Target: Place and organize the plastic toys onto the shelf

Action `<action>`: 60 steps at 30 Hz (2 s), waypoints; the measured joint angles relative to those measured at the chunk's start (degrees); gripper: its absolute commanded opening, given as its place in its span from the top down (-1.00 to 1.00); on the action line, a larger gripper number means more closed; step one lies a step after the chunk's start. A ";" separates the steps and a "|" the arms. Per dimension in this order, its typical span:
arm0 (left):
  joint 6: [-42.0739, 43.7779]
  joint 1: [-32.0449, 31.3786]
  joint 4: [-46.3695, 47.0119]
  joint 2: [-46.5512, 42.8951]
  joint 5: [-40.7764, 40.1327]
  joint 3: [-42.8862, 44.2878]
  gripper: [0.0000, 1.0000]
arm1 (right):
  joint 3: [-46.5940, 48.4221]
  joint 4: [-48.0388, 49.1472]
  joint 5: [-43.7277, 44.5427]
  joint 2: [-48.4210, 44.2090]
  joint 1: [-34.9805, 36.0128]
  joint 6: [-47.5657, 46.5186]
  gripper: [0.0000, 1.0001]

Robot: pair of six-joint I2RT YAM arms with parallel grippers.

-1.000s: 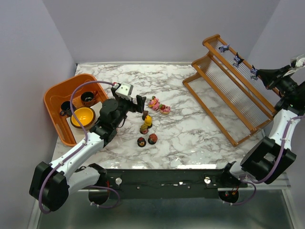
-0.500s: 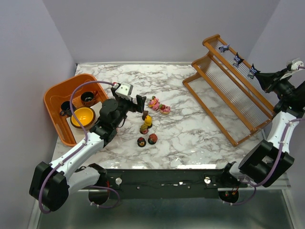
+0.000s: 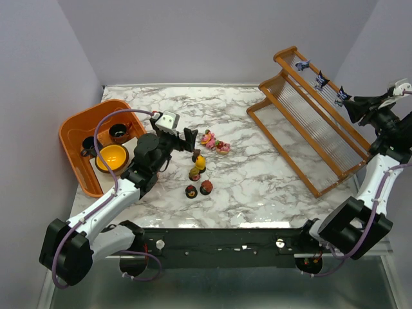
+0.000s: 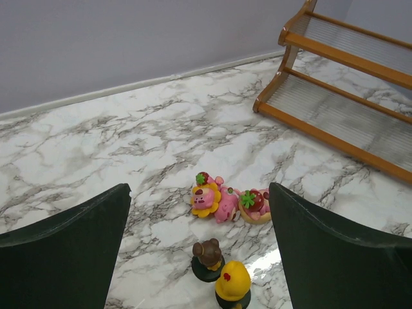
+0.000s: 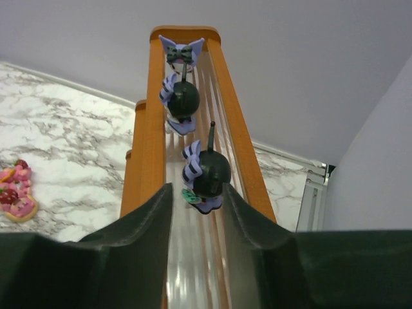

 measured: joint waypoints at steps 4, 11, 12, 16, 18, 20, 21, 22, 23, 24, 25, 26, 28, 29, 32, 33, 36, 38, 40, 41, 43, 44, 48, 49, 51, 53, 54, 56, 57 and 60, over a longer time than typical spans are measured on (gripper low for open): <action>-0.17 0.00 0.02 0.00 0.15 0.00 -0.98 | -1.07 -0.61 1.29 -3.48 0.00 -0.63 -0.28; -0.28 -0.02 0.04 -0.20 0.13 0.00 -0.98 | -3.41 -1.81 6.82 -11.54 0.17 -0.48 -0.50; -0.31 -0.09 0.26 -0.22 0.11 -0.04 -0.98 | -3.43 -2.56 8.66 -12.61 0.68 -0.31 -0.54; -0.31 -0.68 1.46 -0.26 -0.11 -0.46 -0.98 | -3.43 -5.33 15.21 -16.02 4.44 -0.13 -0.75; -0.39 -1.22 1.73 -0.26 -0.70 -0.81 -0.98 | -3.43 -7.34 19.37 -18.10 7.89 -0.04 -0.86; -0.76 -1.57 1.68 -0.28 -1.11 -1.01 -0.98 | -3.45 -8.66 22.62 -20.13 10.71 0.35 -1.00; -1.25 -1.68 1.55 -0.28 -1.55 -1.03 -0.98 | -3.69 -9.20 24.68 -21.29 12.04 0.59 -1.00; -1.51 -1.90 1.29 -0.31 -1.95 -1.03 -0.98 | -3.89 -9.44 25.70 -22.16 12.98 0.66 -1.00; -2.16 -2.01 0.68 -0.37 -2.32 -1.03 -0.98 | -4.26 -9.51 26.75 -23.19 13.94 1.22 -1.00; -2.45 -2.10 0.07 -0.39 -2.51 -0.96 -0.98 | -4.87 -9.66 28.13 -24.50 15.32 1.95 -1.00; -3.32 -2.23 -1.79 -0.44 -2.91 -0.55 -0.98 | -5.60 -9.77 29.14 -25.59 16.31 2.62 -1.00; -3.85 -2.32 -3.37 -0.44 -3.23 -0.15 -0.98 | -6.64 -9.77 29.90 -26.80 17.35 3.52 -1.00; -5.16 -2.32 -7.54 -0.42 -3.96 1.25 -0.98 | -8.48 -9.86 31.06 -28.50 19.10 5.01 -1.00; -5.60 -2.32 -9.42 -0.42 -4.44 2.10 -0.98 | -9.18 -10.03 31.34 -29.11 20.04 5.70 -1.00; -7.30 -2.32 -15.87 -0.44 -5.90 5.11 -0.98 | -9.84 -10.86 32.04 -29.38 22.21 7.52 -1.00; -7.91 -2.32 -17.94 -0.44 -6.36 5.97 -0.98 | -9.84 -12.26 32.13 -29.11 23.89 8.31 -1.00; -9.79 -2.36 -23.63 -0.70 -7.43 7.52 -0.98 | -9.86 -15.58 32.13 -28.48 26.71 9.40 -1.00; -11.41 -2.58 -27.87 -0.92 -8.17 8.04 -0.98 | -10.29 -18.01 32.11 -28.02 28.50 10.40 -1.00; -12.33 -2.82 -29.94 -0.96 -8.41 8.11 -0.98 | -10.78 -19.69 32.11 -27.98 30.23 10.99 -1.00; -13.00 -3.13 -31.85 -0.96 -8.44 8.15 -0.98 | -11.19 -20.90 32.35 -28.06 31.85 11.52 -1.00; -13.88 -3.56 -34.27 -0.92 -8.44 8.15 -0.98 | -11.91 -22.71 32.41 -28.28 34.97 12.31 -1.00; -14.32 -3.91 -35.34 -0.85 -8.41 8.17 -0.98 | -12.41 -23.30 32.52 -28.48 36.22 12.48 -1.00; -15.52 -5.09 -38.36 -0.48 -8.41 8.17 -0.98 | -16.11 -25.94 35.89 -30.29 44.87 13.84 -1.00; -15.82 -5.29 -38.97 -0.44 -8.41 8.17 -0.98 | -17.73 -26.53 37.03 -30.95 47.21 14.29 -1.00; -16.46 -5.33 -39.91 -0.42 -8.41 8.17 -0.98 | -20.37 -27.04 38.84 -31.80 50.99 15.45 -1.00; -16.87 -5.51 -40.81 -0.42 -8.44 8.15 -0.98 | -22.58 -28.04 41.18 -32.24 53.86 16.52 -1.00; -17.03 -5.57 -41.20 -0.42 -8.44 8.15 -0.98 | -23.50 -28.74 42.49 -32.26 55.78 17.11 -1.00; -17.25 -5.60 -41.48 -0.42 -8.44 8.15 -0.98 | -24.94 -29.94 45.11 -31.98 59.36 18.45 -1.00; -17.29 -5.60 -41.55 -0.37 -8.46 8.15 -0.98 | -25.44 -30.27 46.38 -31.52 61.59 18.95 -1.00; -17.57 -5.60 -41.53 0.28 -8.50 8.15 -0.98 | -25.90 -30.42 49.13 -28.89 66.77 19.98 -1.00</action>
